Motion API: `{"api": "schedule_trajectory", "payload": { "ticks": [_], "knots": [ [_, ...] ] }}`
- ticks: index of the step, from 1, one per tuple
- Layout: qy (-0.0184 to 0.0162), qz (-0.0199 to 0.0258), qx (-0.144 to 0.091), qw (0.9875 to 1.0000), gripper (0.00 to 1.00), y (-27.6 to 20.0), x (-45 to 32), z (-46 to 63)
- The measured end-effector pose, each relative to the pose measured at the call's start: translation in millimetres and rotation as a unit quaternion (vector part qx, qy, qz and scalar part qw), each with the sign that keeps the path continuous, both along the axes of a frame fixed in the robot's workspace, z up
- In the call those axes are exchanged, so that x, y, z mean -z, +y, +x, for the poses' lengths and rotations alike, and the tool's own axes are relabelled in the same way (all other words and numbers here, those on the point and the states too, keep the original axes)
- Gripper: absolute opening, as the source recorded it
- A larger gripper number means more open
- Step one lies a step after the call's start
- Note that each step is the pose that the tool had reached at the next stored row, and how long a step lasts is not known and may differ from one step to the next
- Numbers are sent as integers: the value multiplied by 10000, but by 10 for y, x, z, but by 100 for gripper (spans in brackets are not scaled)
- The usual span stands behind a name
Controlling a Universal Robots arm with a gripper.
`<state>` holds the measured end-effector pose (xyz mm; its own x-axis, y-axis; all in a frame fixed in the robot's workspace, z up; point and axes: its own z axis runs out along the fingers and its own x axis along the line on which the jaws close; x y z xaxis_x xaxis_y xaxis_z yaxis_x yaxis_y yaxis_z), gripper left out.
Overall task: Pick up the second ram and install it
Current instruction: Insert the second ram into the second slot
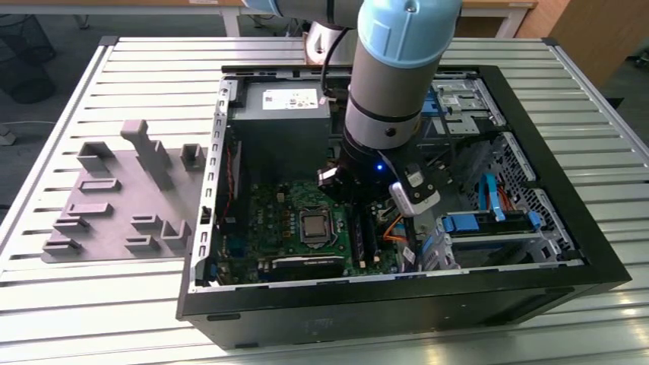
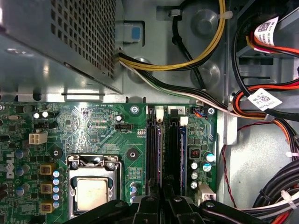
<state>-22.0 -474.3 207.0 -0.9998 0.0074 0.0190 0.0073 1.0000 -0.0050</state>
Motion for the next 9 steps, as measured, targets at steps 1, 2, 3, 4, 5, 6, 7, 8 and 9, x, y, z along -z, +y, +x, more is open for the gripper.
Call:
{"api": "schedule_trajectory", "payload": {
  "ticks": [1,2,3,4,5,6,7,8,9],
  "knots": [
    [0,0,0,10000,14,0,0,0],
    [0,0,0,10000,14,0,1,0],
    [0,0,0,10000,14,0,1,0],
    [0,1,0,10000,14,0,1,0],
    [0,0,0,10000,14,0,1,0],
    [-1,1,0,10000,14,0,2,0],
    [-1,1,0,10000,15,0,2,0],
    [-1,1,0,10000,15,0,2,0],
    [0,1,0,10000,22,0,2,0]
  ]
}}
